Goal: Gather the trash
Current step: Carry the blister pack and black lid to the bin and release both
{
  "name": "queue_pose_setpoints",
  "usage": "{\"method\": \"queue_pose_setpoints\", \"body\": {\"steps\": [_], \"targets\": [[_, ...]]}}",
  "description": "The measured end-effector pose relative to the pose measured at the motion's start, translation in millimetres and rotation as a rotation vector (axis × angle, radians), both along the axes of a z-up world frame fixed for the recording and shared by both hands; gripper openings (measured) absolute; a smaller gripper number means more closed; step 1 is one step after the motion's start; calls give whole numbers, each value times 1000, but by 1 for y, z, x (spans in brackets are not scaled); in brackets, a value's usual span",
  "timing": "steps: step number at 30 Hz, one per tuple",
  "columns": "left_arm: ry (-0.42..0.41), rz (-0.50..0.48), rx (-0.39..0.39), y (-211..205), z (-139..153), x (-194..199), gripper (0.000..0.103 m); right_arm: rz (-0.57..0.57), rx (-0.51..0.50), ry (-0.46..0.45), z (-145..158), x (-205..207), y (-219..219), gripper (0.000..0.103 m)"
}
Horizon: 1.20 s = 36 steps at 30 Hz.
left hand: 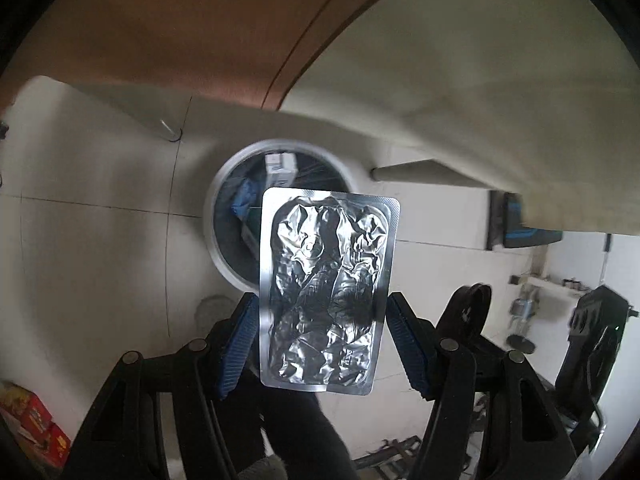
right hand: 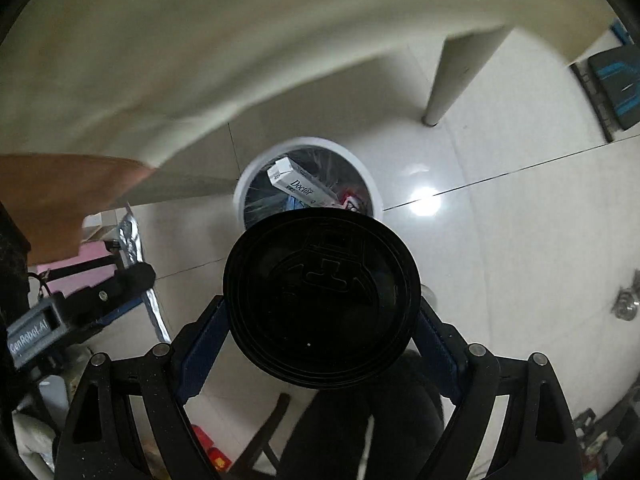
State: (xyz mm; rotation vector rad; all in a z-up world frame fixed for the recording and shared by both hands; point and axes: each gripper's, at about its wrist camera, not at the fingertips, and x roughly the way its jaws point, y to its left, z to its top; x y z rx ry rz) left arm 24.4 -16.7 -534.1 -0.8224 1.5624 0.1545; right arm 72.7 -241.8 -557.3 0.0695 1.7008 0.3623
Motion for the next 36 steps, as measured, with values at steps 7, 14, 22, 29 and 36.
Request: {"method": "queue_pose_setpoints", "body": {"steps": [7,14,22,29,36], "targets": [[23,-23,131,8,-61,4,103,-4,38,37,-94,19,11,103],[42,-44,322,14,-59,-18,103,70,-79,-11,-108,12,16,103],[83,-83,378,1,-34,-32,103,156,-229,-99,-78,-1,14,103],[107,-97,412,-11,-3,-44,103,182,-245,-125,-41,-9,12,103],[107,-101,411,-22,35,-52,103,182,-248,-149,8,-11,6,103]]}}
